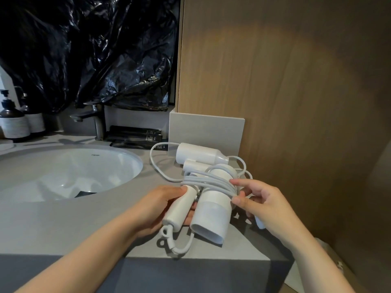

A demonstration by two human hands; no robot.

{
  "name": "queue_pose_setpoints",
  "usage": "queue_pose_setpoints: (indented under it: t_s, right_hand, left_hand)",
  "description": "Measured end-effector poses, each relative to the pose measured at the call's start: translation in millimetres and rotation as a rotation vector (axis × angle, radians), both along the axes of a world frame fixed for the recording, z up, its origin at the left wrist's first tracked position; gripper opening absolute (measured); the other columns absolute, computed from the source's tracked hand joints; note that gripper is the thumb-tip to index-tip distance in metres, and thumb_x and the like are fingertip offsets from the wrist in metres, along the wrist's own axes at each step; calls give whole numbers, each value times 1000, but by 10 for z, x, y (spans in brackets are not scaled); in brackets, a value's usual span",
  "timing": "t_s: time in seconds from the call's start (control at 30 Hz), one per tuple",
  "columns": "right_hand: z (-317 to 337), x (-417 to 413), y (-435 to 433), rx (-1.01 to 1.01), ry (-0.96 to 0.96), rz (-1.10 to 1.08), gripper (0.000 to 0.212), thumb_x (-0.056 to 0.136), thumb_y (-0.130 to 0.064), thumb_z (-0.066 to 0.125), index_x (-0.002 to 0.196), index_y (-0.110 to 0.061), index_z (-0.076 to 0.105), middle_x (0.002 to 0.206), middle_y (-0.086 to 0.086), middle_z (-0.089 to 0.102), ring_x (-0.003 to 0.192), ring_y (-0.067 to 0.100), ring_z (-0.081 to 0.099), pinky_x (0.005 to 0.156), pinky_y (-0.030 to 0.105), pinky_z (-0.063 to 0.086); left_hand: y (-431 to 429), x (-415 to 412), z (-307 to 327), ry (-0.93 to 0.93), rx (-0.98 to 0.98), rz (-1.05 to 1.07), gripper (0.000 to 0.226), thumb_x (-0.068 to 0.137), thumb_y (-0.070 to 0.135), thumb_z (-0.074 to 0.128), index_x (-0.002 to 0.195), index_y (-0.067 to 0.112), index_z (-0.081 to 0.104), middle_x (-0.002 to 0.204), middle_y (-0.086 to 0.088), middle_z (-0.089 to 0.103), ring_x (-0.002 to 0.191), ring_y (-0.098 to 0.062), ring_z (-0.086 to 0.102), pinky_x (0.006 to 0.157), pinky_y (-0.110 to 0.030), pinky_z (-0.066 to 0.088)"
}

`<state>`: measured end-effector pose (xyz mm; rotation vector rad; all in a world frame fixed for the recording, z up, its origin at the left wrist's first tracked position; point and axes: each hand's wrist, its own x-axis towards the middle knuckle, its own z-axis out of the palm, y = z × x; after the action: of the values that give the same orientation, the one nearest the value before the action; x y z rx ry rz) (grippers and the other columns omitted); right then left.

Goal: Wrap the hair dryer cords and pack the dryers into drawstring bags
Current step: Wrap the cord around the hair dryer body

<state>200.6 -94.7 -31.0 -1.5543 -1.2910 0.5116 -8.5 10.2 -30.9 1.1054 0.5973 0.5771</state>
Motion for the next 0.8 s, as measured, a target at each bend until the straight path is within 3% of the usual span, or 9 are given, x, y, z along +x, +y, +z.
queue_pose_setpoints:
  t_s: [0.17,0.27,0.37,0.43,0.5,0.57,0.67,0.8]
  right_hand:
    - [-28,-43,-124,13,-3,-17,33,82,-17,72,104,-41,66,72,-2,65,57,9,59,57,16,52]
    - [-37,-35,-152,11,-8,-22,33,83,-17,72,104,-41,67,73,-2,65,57,9,59,56,16,52]
    - [-46,-50,-151,14,-19,-33,34,83,-19,71,111,-37,64,76,-1,65,61,7,61,61,17,54]
    - [-72,-57,-127,-12,-18,-42,43,85,-24,69,122,-39,54,85,-4,65,70,5,64,67,16,53]
    - [-89,-73,-114,-94,10,-34,53,86,-37,64,133,-44,41,110,-12,60,84,10,64,64,14,52]
    - [-116,-74,-114,-166,47,0,64,82,-50,58,141,-45,33,128,-16,51,80,13,65,63,14,52]
    - [-122,-85,-111,-157,98,74,52,90,-42,55,139,-46,37,122,-15,61,61,12,57,58,16,50]
    - [-103,-107,-88,-120,106,78,36,92,-37,57,124,-49,47,118,-17,62,59,9,56,60,20,51]
  left_hand:
    - [-15,-20,11,77,44,9,30,98,17,49,108,-8,61,88,-23,71,70,-26,70,60,-32,58]
    - [49,-34,-9,264,293,50,45,90,33,61,120,0,56,106,-22,67,83,-24,68,74,-35,56]
    - [61,-45,9,327,562,159,58,90,29,65,139,29,34,131,11,49,104,-6,63,81,-23,52]
    - [79,-33,16,238,564,75,49,90,23,65,133,33,43,131,14,54,101,2,65,82,-19,54]
    - [85,-33,-7,257,590,49,49,83,30,66,130,31,53,123,6,64,103,-6,66,92,-29,54]
    - [28,-26,-35,253,581,84,39,89,25,66,127,26,57,109,2,71,95,-8,68,85,-24,55]
    - [-78,10,-155,68,346,135,28,90,14,67,117,13,60,107,-17,70,89,-21,68,81,-36,55]
    - [-75,-21,-220,131,463,278,40,75,30,76,105,12,56,91,-19,72,76,-21,66,78,-47,52]
